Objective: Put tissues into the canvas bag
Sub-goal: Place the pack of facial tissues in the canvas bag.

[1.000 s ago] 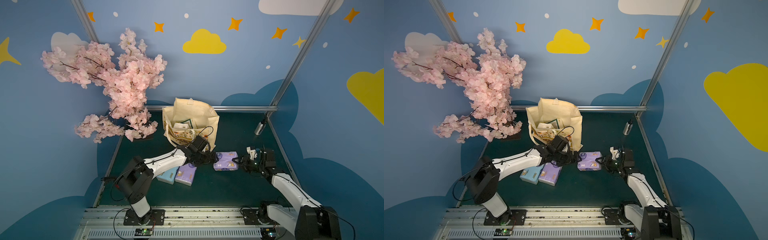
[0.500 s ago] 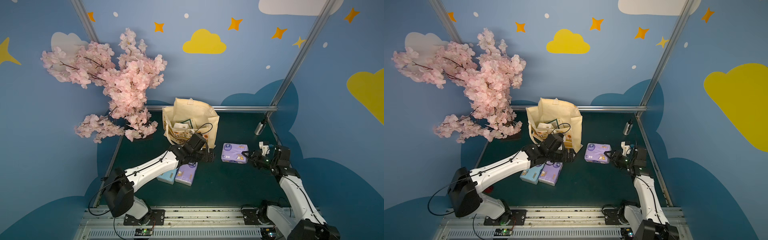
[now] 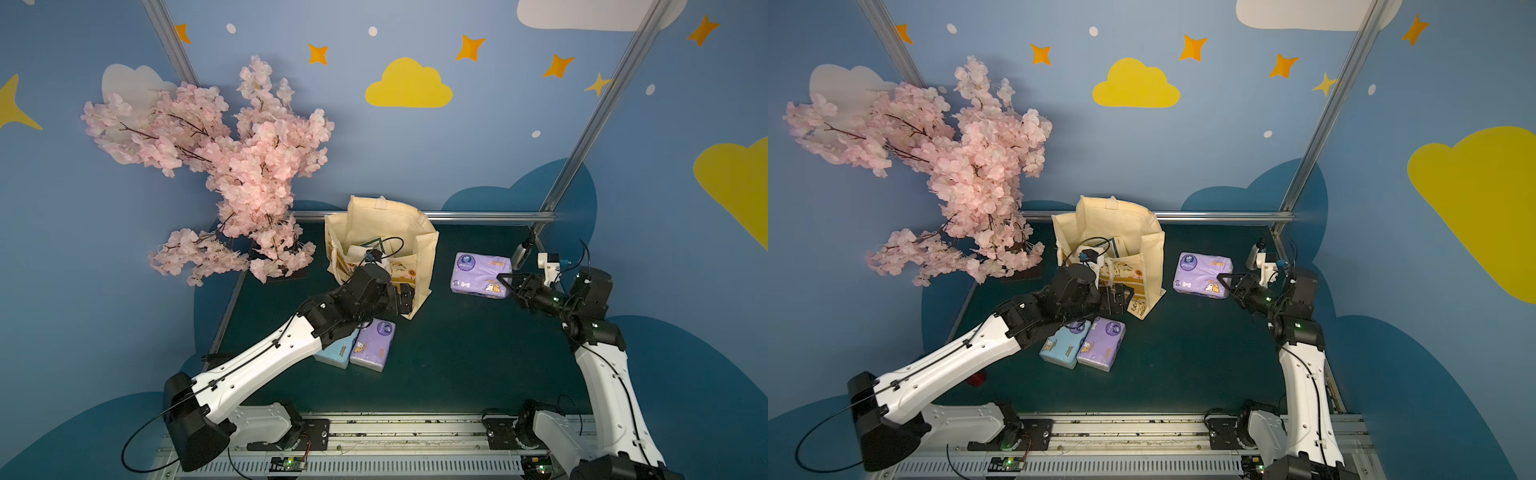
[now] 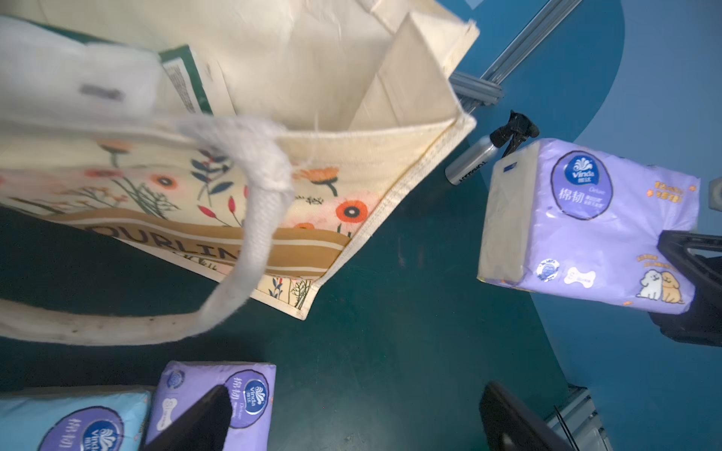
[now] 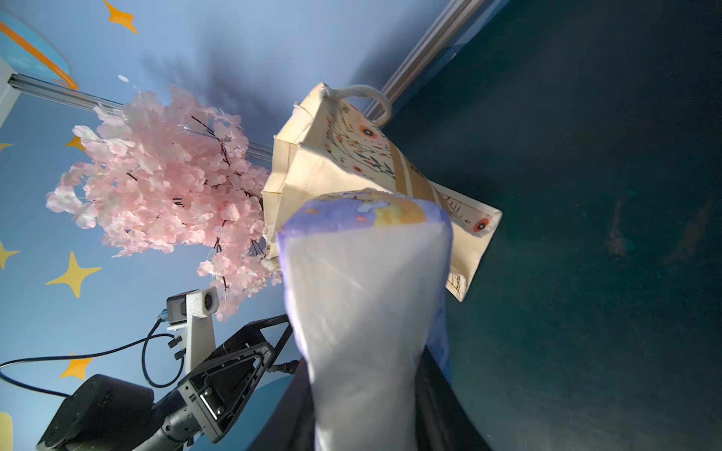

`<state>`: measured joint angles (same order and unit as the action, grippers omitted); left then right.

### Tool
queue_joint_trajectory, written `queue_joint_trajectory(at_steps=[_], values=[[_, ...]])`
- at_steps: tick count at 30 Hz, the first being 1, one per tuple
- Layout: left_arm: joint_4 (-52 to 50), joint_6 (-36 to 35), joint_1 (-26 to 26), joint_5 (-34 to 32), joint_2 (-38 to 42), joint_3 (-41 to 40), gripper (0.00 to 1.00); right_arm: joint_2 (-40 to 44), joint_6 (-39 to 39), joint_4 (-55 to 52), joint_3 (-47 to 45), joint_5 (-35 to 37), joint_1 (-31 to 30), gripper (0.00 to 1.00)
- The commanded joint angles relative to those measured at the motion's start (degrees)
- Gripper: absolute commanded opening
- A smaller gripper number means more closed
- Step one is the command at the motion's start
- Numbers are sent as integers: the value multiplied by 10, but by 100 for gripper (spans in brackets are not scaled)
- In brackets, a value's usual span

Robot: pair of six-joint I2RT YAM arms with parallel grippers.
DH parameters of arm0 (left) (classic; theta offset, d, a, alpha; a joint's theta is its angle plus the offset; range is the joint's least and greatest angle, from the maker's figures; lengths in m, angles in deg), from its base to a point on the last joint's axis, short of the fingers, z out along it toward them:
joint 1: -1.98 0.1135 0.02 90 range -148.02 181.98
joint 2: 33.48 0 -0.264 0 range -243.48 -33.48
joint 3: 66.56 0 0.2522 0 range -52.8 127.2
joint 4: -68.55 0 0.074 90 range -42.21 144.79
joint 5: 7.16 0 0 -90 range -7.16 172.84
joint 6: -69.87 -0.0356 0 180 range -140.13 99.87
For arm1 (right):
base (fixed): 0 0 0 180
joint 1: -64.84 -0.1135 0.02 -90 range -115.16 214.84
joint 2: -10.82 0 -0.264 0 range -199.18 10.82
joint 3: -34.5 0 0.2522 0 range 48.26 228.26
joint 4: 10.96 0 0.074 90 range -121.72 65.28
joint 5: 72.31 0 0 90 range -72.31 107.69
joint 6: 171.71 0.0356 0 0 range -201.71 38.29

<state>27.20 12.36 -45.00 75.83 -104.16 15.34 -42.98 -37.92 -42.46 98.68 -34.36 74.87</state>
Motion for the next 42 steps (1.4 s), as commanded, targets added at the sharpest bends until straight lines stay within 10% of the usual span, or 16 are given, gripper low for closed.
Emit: queue_joint_trajectory(at_steps=[1, 22, 42], values=[[-29, -29, 16, -23, 18, 27, 100, -14, 18, 38, 51, -27, -6, 35], [-112, -2, 195, 73, 50, 76, 100, -280, 7, 135, 367, 55, -205, 34], [-98, 24, 311, 187, 28, 68, 100, -683, -104, -30, 788, 97, -370, 33]])
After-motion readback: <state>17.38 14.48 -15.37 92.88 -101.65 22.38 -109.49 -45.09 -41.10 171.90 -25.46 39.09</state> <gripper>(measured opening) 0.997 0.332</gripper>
